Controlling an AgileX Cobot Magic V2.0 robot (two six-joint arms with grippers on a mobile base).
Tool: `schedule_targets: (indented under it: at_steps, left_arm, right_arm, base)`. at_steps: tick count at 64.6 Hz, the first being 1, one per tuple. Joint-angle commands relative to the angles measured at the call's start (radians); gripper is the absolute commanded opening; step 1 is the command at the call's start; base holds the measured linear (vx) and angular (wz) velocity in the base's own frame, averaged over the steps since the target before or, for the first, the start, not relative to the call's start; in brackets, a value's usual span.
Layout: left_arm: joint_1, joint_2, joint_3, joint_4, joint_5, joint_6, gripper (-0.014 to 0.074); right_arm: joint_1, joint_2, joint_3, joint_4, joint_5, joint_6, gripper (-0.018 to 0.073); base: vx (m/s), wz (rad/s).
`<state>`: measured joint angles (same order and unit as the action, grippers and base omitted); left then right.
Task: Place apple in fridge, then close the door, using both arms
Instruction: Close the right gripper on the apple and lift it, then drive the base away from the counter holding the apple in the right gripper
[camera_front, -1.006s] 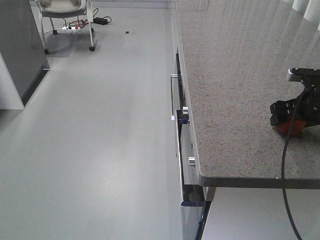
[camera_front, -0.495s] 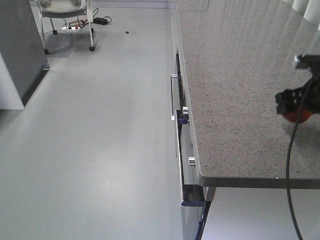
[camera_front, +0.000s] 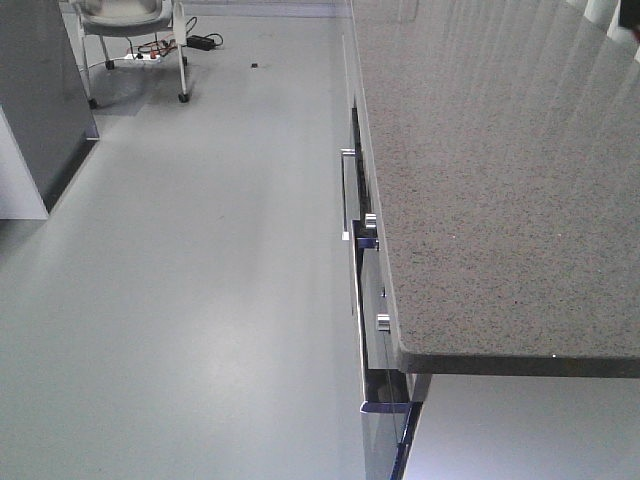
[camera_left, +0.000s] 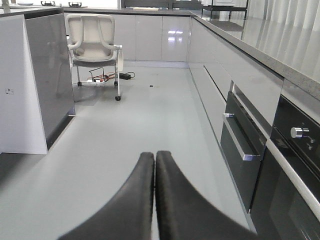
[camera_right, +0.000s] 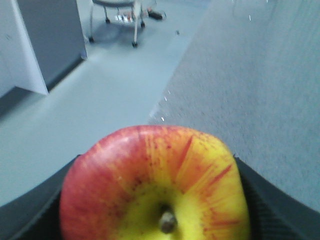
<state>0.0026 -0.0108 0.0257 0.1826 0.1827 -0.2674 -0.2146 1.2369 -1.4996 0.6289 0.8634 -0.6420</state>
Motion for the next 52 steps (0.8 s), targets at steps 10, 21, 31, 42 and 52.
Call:
schedule_targets:
  at_steps: [10,21,31,42,52]
  left_arm:
    - [-0.003,-0.016,0.028,-0.001,-0.071,-0.007,-0.0006]
    - [-0.003,-0.016,0.028,-0.001,-0.071,-0.007,-0.0006]
    - [-0.003,-0.016,0.028,-0.001,-0.071,-0.007,-0.0006]
    - [-0.003,-0.016,0.028,-0.001,-0.071,-0.007,-0.0006]
    - [-0.003,-0.016,0.028,-0.001,-0.071,-0.007,-0.0006]
  right_arm:
    - [-0.003,-0.077,-0.030,0.050,-0.041,-0.014,-0.0011]
    - [-0.003,-0.078,-0.030,0.064,-0.042,-0.014,-0.0011]
    - [-0.003,-0.078,-0.030,0.064,-0.042,-0.014,-0.0011]
    - [-0.003,-0.078,-0.030,0.064,-0.042,-0.014,-0.0011]
    - [-0.003,-0.078,-0.030,0.064,-0.042,-0.014,-0.0011]
  base:
    - [0.00,0.00]
    - [0.00,0.00]
    - [0.00,0.00]
    - [0.00,0.00]
    - [0.00,0.00]
